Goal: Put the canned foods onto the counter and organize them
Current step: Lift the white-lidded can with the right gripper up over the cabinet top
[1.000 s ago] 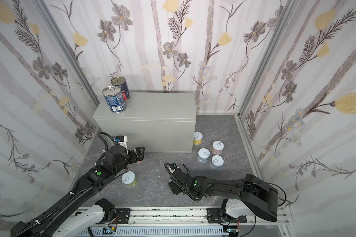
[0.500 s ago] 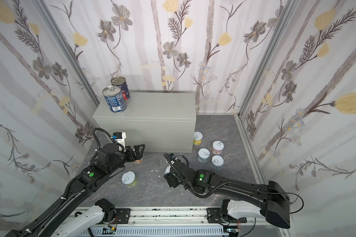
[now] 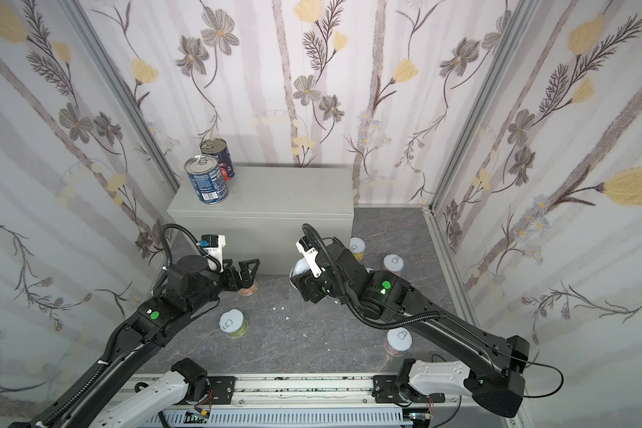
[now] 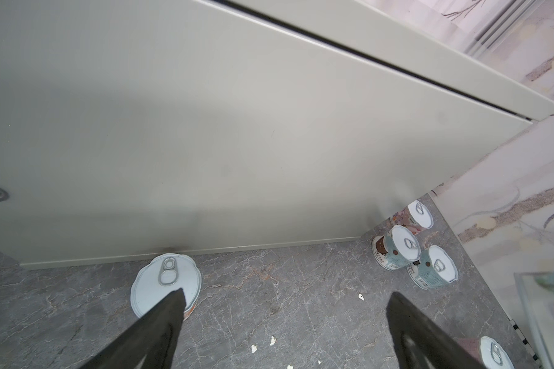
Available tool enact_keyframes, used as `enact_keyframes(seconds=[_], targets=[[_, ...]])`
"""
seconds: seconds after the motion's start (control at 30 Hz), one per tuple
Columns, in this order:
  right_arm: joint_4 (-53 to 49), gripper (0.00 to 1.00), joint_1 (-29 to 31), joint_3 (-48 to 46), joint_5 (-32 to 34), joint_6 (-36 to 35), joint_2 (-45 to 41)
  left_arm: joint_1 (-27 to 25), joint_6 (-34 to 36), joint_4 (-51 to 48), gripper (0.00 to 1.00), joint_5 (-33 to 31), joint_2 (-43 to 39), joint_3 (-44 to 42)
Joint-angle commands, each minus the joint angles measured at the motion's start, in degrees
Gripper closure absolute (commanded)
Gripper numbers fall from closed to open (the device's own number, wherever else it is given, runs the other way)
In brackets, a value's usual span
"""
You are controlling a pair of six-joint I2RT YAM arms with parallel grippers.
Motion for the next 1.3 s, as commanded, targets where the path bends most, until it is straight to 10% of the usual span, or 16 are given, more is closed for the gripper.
enact_keyframes(seconds=[0.0, 0.73, 1.27], targets=[[-1.88, 0.43, -1.64, 5.38, -1.71, -4.97, 2.53, 0.00, 1.74, -0.67, 0.00, 0.04, -0.27, 0.86], [-20.82, 0.42, -9.18, 60.13, -3.73, -15.17, 33.15, 0.04, 5.36, -1.75, 0.00, 0.50, -0.03, 0.03], [-18.81, 0.41, -14.35, 62.41, -0.81, -13.80, 37.94, 0.04, 6.08, -1.71, 0.00, 1.14, 1.60, -0.88]])
